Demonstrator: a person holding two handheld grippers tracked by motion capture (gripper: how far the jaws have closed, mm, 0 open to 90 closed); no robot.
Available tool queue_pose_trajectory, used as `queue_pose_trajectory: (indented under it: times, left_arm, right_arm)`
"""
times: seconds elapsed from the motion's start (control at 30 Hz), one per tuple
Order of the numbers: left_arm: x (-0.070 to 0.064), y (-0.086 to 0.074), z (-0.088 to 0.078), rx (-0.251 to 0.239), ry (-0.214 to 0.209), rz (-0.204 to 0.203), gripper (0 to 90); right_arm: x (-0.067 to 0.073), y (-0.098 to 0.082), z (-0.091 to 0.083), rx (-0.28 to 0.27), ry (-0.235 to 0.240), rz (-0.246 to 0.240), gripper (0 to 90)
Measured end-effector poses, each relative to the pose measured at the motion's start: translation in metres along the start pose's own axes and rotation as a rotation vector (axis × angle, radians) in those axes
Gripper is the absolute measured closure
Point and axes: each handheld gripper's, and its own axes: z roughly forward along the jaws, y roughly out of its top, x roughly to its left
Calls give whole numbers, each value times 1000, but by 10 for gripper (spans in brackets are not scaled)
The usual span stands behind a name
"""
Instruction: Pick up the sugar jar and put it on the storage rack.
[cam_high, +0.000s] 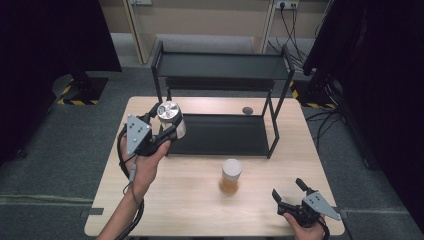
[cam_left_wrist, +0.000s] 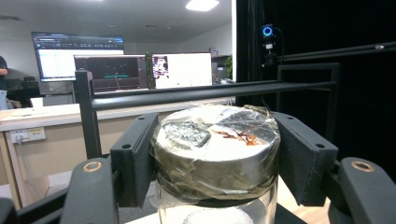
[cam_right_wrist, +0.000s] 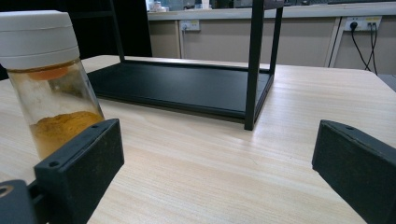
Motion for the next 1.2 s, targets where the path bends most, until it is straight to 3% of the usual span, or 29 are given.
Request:
queue_pose_trajectory:
  times: [1.2]
  left_arm:
    - [6,42,29,-25,42,28,350]
  right_arm:
    - [-1,0,0,-1,3,5,25]
